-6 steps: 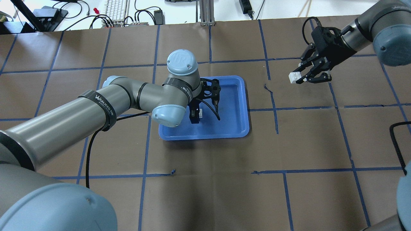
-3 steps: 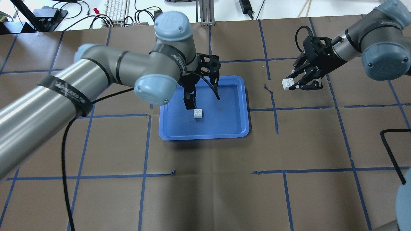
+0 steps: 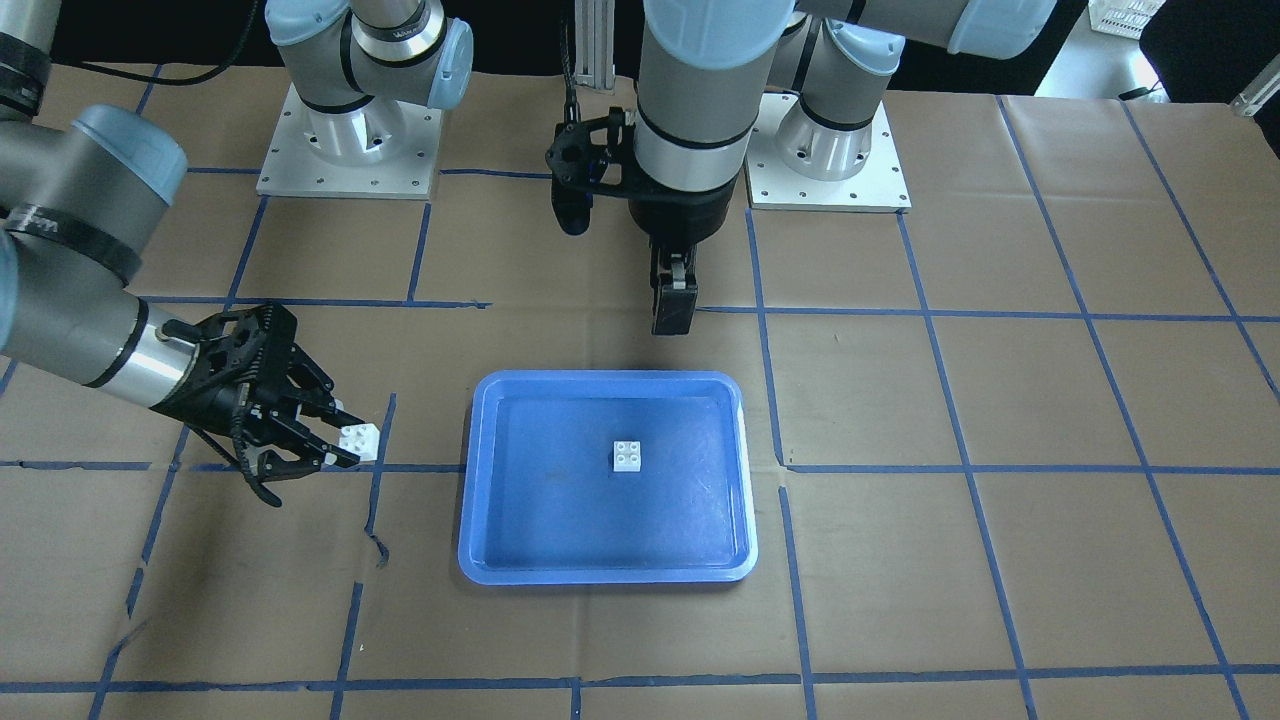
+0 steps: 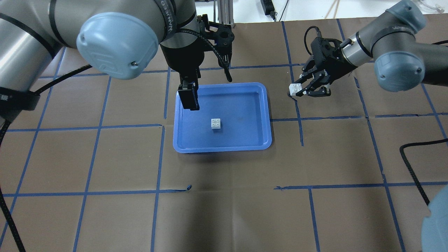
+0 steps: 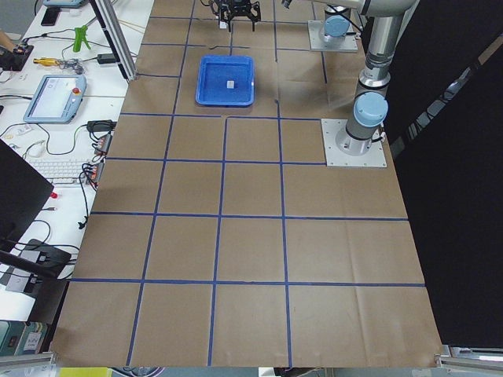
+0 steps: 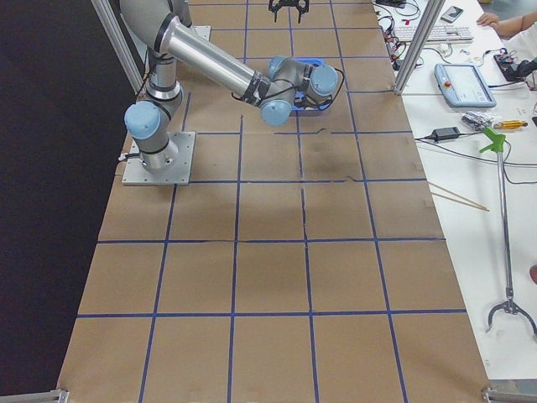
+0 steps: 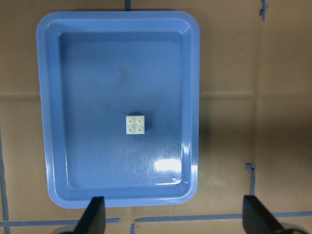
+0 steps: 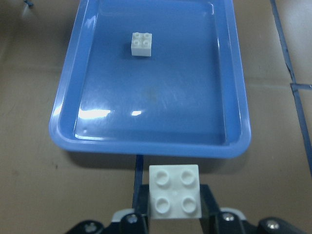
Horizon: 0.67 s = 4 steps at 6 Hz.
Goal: Assemble white blocks and place on blue tray
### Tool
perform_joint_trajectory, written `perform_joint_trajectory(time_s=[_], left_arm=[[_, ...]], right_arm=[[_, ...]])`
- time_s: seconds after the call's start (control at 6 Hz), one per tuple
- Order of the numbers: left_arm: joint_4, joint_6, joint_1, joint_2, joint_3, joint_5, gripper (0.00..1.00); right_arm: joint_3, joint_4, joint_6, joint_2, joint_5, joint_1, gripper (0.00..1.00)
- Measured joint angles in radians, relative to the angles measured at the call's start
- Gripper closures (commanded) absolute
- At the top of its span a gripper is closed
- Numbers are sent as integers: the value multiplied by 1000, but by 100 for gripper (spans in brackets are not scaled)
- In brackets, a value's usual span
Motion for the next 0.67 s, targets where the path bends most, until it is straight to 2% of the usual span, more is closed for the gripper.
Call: perform_joint_trajectory(time_s=[0.17,0.67], left_arm=[[-4,-112,22,12,-9,4,0],[9,-677,192,51,-52,6,0]], right_arm=[[4,-65,106,10,1,75,68],[27,-369,432,111,-14,266,68]])
